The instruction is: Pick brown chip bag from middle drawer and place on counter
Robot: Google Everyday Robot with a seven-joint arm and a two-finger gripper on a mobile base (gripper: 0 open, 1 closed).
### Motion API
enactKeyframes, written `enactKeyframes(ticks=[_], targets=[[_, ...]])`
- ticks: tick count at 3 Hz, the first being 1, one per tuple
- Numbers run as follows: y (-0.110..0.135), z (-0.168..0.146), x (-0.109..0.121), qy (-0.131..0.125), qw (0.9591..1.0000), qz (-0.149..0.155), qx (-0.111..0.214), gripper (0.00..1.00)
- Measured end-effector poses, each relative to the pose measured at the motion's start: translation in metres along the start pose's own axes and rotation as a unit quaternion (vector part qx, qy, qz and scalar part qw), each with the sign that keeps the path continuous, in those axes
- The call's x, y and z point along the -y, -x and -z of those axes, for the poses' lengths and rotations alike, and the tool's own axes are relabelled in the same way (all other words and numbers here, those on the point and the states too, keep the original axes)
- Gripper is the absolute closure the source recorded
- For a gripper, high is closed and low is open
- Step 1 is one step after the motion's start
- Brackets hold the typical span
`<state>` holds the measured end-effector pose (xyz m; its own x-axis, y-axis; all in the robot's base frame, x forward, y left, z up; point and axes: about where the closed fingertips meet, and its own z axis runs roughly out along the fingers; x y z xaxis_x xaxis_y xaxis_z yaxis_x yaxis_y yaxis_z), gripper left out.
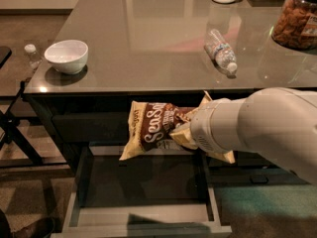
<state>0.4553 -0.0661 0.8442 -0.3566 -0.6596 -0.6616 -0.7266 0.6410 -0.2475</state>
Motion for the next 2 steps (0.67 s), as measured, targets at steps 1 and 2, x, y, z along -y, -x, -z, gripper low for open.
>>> enactKeyframes(ticks=[1, 2], targets=[[0.020, 0.024, 0.013, -0.024, 0.9995, -0.005, 0.021, 1.00], [0.056, 0.048, 0.034, -0.052, 0.9972, -0.009, 0.053, 1.00]])
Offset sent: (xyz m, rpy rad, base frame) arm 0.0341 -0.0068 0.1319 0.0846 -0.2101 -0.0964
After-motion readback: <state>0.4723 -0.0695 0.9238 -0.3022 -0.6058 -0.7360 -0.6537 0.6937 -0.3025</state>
